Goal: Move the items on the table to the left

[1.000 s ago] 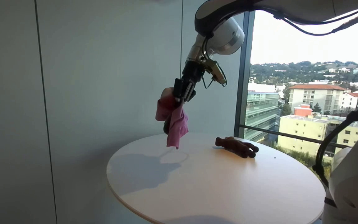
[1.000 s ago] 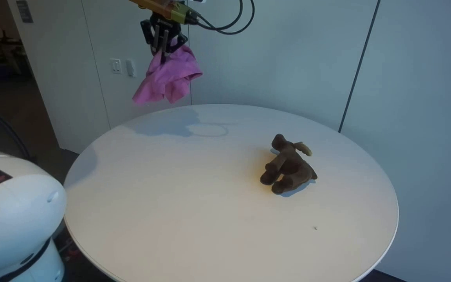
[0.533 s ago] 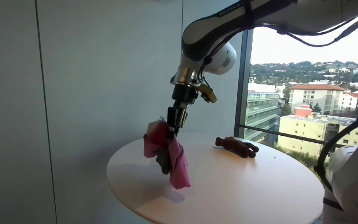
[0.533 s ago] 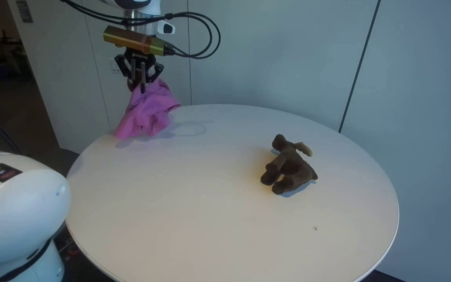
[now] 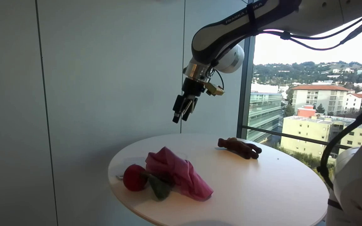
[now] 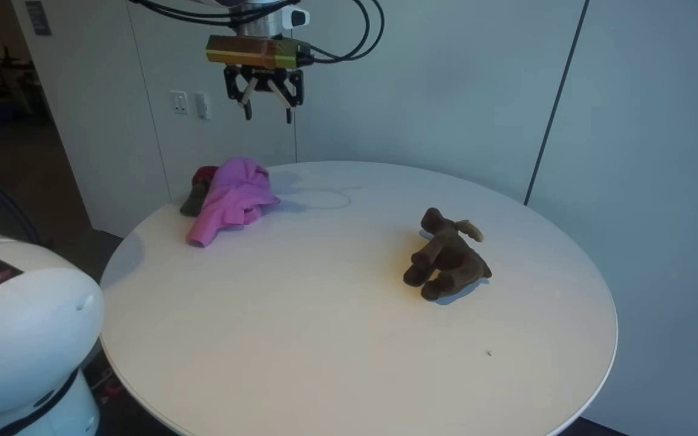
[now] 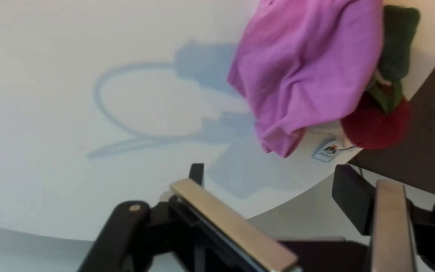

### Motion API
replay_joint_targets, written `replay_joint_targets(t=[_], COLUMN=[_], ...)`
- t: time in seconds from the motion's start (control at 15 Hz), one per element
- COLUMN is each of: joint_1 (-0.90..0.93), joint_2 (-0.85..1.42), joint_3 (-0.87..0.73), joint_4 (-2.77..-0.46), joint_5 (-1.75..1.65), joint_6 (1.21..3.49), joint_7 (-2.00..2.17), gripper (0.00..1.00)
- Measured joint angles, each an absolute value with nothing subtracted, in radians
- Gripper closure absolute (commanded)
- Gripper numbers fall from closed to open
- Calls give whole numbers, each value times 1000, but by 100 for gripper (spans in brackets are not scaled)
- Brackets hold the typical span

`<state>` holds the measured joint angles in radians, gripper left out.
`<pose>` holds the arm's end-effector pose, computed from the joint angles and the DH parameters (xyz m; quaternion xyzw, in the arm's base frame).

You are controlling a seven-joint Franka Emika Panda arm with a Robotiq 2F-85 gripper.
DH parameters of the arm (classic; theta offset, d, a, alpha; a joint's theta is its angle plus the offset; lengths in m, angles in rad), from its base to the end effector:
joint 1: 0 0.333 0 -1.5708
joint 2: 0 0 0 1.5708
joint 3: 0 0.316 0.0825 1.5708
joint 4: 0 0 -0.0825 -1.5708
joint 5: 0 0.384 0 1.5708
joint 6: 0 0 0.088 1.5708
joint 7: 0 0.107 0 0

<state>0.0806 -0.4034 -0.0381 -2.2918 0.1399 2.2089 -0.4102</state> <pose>0.4592 0.0225 0.5409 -0.9664 -0.1899 -0.1688 0.0395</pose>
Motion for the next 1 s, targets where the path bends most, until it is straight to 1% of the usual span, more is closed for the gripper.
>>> replay_joint_targets(t=[0.33,0.53,0.67,0.8,1.0], joint_1=[-78,-184,-241,-272,-277], joint_2=[-317,-237,-192,-161,-129], joint_3=[-167,-196,-196,-195,-195], joint_4=[-2268,-2289,-2291,-2291,-2295], joint_5=[-81,-243,-370,-473,-497], joint_6=[2394,2480,2481,2430,2314], joint_7=[-410,-326,-212,-99,4], gripper=[0,0,0,0,0])
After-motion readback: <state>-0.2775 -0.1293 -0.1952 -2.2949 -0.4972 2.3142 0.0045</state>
